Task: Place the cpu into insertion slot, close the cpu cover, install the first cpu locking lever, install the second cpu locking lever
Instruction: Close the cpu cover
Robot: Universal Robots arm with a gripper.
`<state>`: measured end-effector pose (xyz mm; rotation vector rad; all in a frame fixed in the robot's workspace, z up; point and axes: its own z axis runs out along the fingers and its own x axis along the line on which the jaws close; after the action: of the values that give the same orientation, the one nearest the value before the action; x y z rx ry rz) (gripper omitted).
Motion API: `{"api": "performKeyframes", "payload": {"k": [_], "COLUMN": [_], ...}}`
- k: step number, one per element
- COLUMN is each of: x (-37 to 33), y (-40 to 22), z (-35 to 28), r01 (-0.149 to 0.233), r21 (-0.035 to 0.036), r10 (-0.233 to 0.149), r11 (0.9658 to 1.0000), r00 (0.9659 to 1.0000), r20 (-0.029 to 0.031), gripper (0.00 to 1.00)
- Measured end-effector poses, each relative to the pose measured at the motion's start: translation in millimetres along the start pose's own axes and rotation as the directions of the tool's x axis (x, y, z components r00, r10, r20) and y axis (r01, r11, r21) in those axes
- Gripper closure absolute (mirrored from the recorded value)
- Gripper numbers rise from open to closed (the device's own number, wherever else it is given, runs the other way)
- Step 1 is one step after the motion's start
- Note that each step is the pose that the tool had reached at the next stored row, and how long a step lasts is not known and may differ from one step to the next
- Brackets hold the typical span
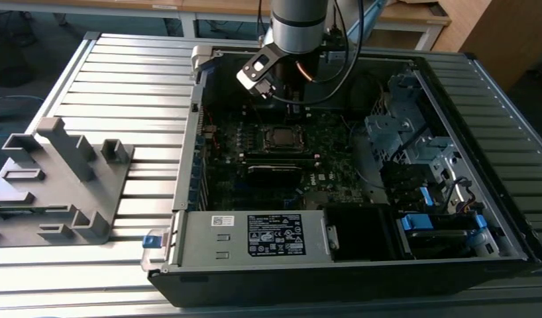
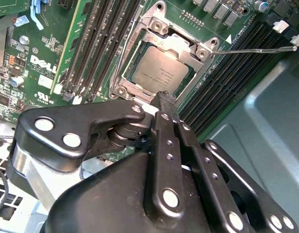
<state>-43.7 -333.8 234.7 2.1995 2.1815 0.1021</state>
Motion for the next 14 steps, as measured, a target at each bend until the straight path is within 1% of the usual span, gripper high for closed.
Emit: {"api": "performKeyframes", "payload": {"k": [3, 6, 8, 11, 12, 14], "x": [0.0, 0.0, 0.0, 0.0, 0.0, 0.0], "y": [0.0, 0.0, 0.0, 0.0, 0.0, 0.0], "z": [0.0, 0.0, 0.1, 0.0, 0.0, 0.1], "r01": [0.011, 0.049, 0.078, 0.117, 0.127, 0.131], "r21": [0.0001, 0.0007, 0.001, 0.0015, 0.0015, 0.0015], "r10": [-0.011, -0.049, -0.078, -0.117, -0.127, -0.131], "r11": [0.9999, 0.9988, 0.997, 0.9931, 0.992, 0.9914], "r00": [0.9999, 0.9988, 0.997, 0.9931, 0.9919, 0.9913], "r20": [-0.0009, -0.0038, -0.006, -0.0091, -0.0097, -0.0102], "gripper": [0.89, 0.89, 0.89, 0.89, 0.89, 0.89]}}
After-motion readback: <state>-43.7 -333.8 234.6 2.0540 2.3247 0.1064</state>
